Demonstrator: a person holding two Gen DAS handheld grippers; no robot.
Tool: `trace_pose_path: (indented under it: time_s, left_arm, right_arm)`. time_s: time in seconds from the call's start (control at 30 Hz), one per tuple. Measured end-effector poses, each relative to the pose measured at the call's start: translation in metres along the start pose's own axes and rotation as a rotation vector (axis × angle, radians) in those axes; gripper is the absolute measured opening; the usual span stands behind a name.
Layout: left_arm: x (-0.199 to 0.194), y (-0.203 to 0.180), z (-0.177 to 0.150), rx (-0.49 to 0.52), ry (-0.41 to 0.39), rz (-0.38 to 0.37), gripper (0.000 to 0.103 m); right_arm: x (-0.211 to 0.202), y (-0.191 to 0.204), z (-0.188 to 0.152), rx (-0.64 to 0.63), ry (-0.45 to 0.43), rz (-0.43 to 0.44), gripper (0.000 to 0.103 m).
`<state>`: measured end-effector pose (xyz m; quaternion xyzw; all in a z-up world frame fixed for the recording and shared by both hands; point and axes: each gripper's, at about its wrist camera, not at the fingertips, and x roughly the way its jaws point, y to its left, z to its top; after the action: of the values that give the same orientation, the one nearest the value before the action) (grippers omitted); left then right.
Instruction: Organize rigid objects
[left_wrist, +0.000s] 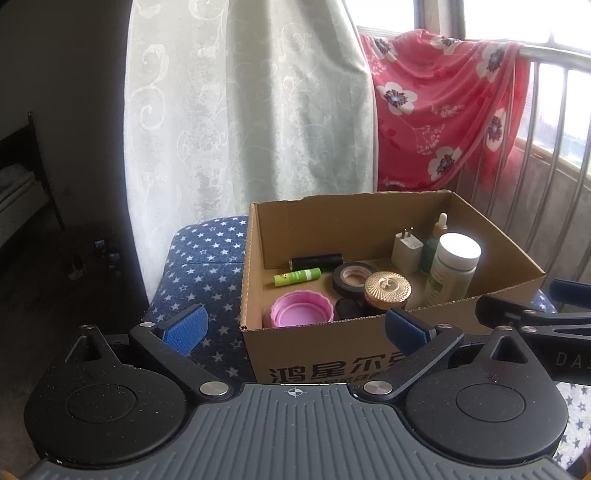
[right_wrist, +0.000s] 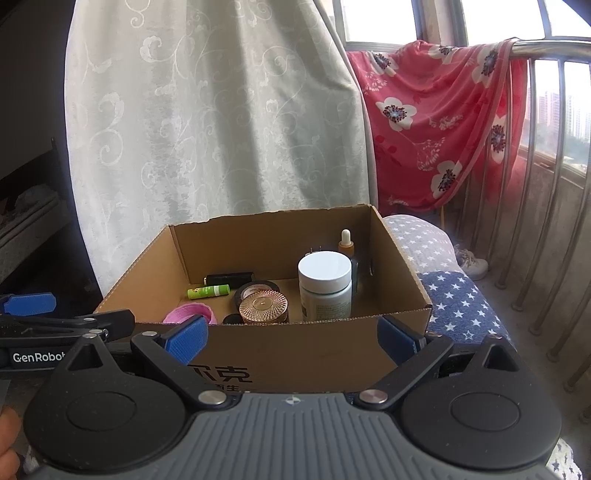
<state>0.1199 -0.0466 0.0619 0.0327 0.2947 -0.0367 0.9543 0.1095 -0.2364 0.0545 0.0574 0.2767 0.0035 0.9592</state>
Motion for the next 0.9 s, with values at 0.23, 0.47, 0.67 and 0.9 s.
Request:
trace_pose_path:
  time_s: [0.23,0.47,0.67,0.9]
  left_arm:
    - [-0.0017,-0.0046,0.0010,0.011,-0.001,0.008,0.103]
    - [-0.0025,-0.0056,0.0013,0.014,-0.002,0.012,0.103]
    - [-0.0029,-0.0058,0.0013,0.008,0.003,0.010,0.103]
    - [-0.0034,-0.0060,0.0014,0.007,0.002,0.009,0.103]
  right_arm:
    - [0.0002,-0.0036,-0.0009,0.010,0.002,0.006,0.100]
    - [0.0001,-0.0033,-0.0011,0.012,0.004,0.006,0.100]
    - [0.0002,-0.0033,-0.0012,0.013,0.004,0.006,0.100]
    - [0.0005,-0.0026,-0.0007,0.012,0.004,0.006,0.100]
